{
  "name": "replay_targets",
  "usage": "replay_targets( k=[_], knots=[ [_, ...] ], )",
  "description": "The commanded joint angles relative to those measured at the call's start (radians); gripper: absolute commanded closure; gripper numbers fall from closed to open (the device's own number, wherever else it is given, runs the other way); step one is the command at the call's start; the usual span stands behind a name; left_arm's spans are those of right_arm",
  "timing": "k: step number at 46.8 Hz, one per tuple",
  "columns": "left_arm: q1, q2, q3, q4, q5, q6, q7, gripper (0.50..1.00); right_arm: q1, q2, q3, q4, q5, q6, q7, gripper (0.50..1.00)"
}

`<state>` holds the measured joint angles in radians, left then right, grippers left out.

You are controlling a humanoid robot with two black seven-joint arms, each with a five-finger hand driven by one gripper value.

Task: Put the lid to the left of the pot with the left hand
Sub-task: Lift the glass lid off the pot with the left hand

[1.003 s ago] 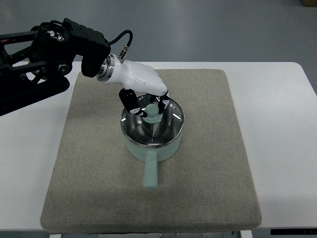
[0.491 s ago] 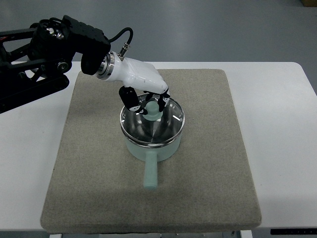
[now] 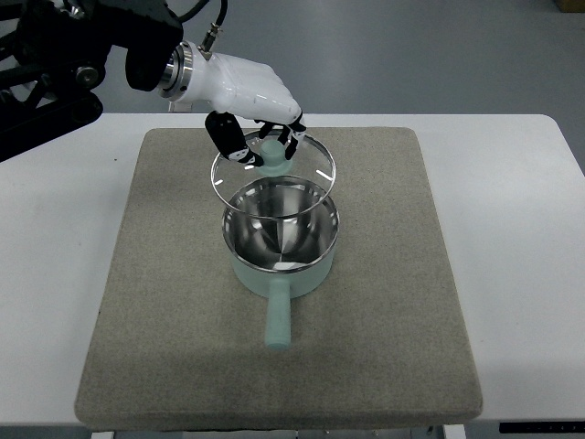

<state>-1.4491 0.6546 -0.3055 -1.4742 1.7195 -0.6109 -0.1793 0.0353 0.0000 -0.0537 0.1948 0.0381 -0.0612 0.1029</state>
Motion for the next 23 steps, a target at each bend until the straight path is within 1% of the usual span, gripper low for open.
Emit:
replay_targets(
  k=[1, 8, 16, 19, 23],
  knots=[
    [-0.013, 0.052, 0.0, 0.0, 0.0, 0.0, 0.0, 1.0, 0.0, 0.0, 0.0, 0.0, 0.0, 0.0, 0.0, 0.576],
    [-0.01, 0.177, 0.0, -0.001, 0.0, 0.0, 0.001, 1.0, 0.0, 0.0, 0.0, 0.0, 0.0, 0.0, 0.0, 0.576],
    [0.033, 0.306, 0.003, -0.005, 0.0, 0.0, 0.003, 1.0, 0.0, 0.0, 0.0, 0.0, 0.0, 0.0, 0.0, 0.576],
    [0.073, 0.33, 0.002, -0.003, -0.001, 0.0, 0.007, 1.0, 0.0, 0.0, 0.0, 0.0, 0.0, 0.0, 0.0, 0.576],
    [0.14, 0.339, 0.002, 0.005, 0.0, 0.0, 0.034, 1.0, 0.0, 0.0, 0.0, 0.0, 0.0, 0.0, 0.0, 0.576]
  ],
)
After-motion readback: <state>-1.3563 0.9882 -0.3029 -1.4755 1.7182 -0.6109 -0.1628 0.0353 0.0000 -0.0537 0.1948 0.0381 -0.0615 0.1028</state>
